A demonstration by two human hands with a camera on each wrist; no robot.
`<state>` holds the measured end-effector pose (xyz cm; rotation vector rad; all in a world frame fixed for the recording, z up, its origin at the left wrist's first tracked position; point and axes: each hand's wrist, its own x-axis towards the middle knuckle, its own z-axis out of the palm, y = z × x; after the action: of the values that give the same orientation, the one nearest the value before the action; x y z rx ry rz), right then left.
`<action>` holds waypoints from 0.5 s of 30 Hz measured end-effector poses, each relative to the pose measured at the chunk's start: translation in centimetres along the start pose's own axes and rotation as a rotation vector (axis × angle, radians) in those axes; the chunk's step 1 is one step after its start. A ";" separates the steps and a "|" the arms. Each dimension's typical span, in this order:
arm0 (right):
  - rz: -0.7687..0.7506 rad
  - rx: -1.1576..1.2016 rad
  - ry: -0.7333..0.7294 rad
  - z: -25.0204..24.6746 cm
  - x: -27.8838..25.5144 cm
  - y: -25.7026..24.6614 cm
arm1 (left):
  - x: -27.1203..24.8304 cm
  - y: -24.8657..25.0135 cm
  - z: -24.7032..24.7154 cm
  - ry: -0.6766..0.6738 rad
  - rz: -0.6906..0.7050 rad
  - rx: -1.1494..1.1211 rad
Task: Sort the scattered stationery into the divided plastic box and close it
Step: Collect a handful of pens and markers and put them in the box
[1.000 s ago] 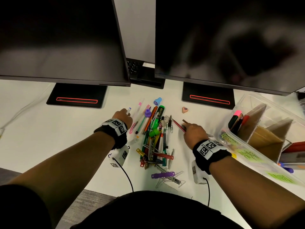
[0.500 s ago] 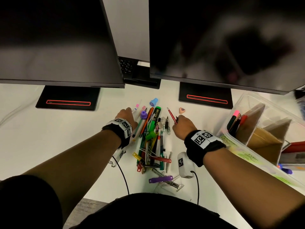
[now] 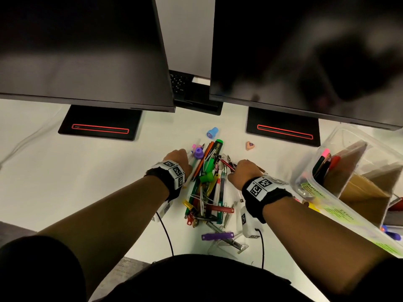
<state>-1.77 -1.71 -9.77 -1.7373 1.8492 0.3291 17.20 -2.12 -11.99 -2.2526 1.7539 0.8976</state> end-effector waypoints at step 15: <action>0.025 0.345 0.173 -1.5 2.7 -3.1 | -0.7 -0.2 -0.7 -0.027 -0.038 -0.196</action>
<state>0.94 -5.16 -9.49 -1.5430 1.9156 -0.1309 17.56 -1.76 -11.08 -2.3705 1.6723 1.1317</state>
